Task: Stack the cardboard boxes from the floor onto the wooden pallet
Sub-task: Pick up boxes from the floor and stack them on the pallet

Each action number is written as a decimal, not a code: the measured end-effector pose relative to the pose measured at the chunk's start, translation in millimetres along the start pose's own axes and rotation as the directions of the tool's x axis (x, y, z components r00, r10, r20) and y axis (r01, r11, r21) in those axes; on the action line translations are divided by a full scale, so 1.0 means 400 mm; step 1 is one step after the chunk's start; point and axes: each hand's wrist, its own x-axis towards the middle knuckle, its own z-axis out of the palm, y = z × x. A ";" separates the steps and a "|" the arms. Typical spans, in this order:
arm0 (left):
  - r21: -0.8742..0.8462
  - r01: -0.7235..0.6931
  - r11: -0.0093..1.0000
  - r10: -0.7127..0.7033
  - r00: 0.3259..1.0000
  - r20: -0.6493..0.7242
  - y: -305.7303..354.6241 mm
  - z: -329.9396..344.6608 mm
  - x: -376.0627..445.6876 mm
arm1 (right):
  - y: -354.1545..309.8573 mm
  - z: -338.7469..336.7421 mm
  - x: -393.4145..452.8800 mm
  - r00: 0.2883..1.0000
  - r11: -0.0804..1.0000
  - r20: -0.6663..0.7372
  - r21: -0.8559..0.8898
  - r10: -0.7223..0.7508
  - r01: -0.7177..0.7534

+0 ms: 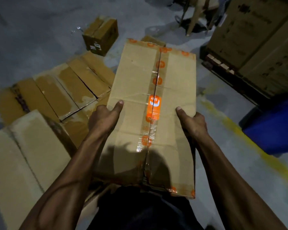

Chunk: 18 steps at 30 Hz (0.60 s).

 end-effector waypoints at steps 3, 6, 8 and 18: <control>-0.071 0.072 0.995 -0.078 0.994 -0.081 0.000 0.041 0.023 | -0.041 0.017 0.089 0.996 0.998 0.081 -0.029 -0.047 0.049; -0.163 0.158 0.974 -0.183 0.972 -0.149 0.016 0.078 0.017 | -0.078 0.035 0.168 0.978 0.990 0.178 -0.072 -0.109 0.124; -0.242 0.212 0.947 -0.257 0.951 -0.174 0.036 0.102 -0.004 | -0.099 0.043 0.214 0.955 0.981 0.263 -0.101 -0.134 0.165; -0.230 0.451 0.862 -0.506 0.781 -0.366 0.000 0.127 -0.084 | -0.158 0.124 0.283 0.819 0.936 0.546 -0.164 -0.177 0.311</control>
